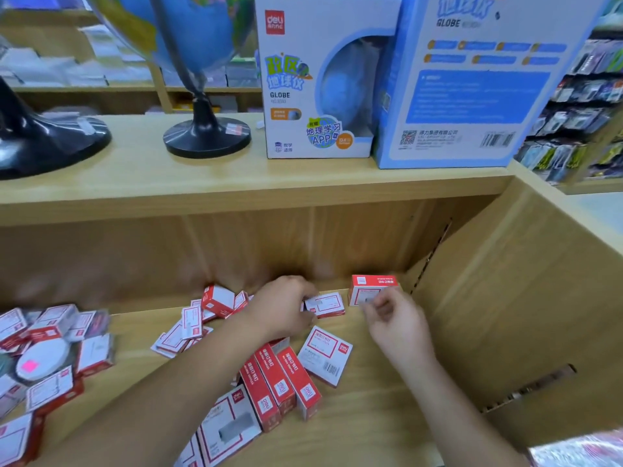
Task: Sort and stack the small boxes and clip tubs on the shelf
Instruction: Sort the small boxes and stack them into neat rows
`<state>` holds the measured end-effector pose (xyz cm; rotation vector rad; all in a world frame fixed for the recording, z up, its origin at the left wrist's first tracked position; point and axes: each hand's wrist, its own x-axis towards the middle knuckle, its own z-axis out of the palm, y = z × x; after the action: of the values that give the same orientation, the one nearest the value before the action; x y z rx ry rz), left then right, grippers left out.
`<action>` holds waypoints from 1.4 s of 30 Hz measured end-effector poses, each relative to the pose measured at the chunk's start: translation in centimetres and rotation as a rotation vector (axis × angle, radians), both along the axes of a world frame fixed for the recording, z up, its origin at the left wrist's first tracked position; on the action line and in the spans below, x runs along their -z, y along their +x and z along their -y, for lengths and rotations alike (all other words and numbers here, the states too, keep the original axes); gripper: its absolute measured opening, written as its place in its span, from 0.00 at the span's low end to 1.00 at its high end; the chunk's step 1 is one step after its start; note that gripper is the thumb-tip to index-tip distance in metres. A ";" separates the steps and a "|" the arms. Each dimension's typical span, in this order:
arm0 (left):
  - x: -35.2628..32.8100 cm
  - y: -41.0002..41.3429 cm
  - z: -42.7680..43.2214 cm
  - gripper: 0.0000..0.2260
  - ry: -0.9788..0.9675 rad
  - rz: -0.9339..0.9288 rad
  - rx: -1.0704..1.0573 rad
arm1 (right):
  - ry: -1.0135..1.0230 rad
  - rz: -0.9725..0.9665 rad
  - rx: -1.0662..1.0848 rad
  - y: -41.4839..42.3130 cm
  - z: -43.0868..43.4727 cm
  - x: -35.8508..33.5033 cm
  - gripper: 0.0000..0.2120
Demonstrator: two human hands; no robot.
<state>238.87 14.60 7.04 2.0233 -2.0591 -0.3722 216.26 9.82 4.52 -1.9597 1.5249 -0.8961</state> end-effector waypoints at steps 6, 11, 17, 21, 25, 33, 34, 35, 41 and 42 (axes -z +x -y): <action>-0.9 2.6 -4.3 0.12 -0.010 -0.194 0.029 | 0.060 -0.157 -0.131 0.6 0.4 1.3 0.16; -2.0 3.0 -4.3 0.09 -0.030 -0.109 0.010 | 0.090 -0.200 -0.115 1.2 1.2 1.4 0.17; -1.1 0.7 0.1 0.14 0.110 0.094 0.123 | 0.294 -0.301 -0.277 2.0 -2.9 -0.2 0.26; -0.3 0.0 0.7 0.18 0.242 0.195 0.199 | 0.314 -0.323 -0.345 1.8 -5.8 1.0 0.25; -0.2 1.3 0.6 0.16 0.275 0.070 0.164 | 0.385 -0.151 -0.174 -0.5 -5.0 0.5 0.23; -0.5 0.6 -0.9 0.09 0.209 -0.269 0.075 | 0.423 0.308 -0.078 -3.0 -3.2 -1.3 0.15; -1.0 0.4 -0.9 0.12 0.126 -0.329 0.020 | 0.431 0.361 -0.099 -2.6 -3.0 -2.0 0.15; -1.7 0.0 -1.2 0.15 0.078 -0.409 -0.013 | 0.442 0.411 -0.134 -2.2 -2.9 -2.8 0.14; -4.3 -0.8 -2.7 0.12 0.047 -0.729 -0.075 | 0.541 0.558 -0.291 0.9 -2.3 -5.7 0.18; -4.5 -0.3 -3.0 0.10 0.051 -0.796 -0.109 | 0.547 0.565 -0.281 1.2 -2.2 -5.8 0.18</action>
<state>238.53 17.55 11.53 1.6082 -1.4439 -1.0157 217.45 11.99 10.32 -1.3299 0.9963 -0.7258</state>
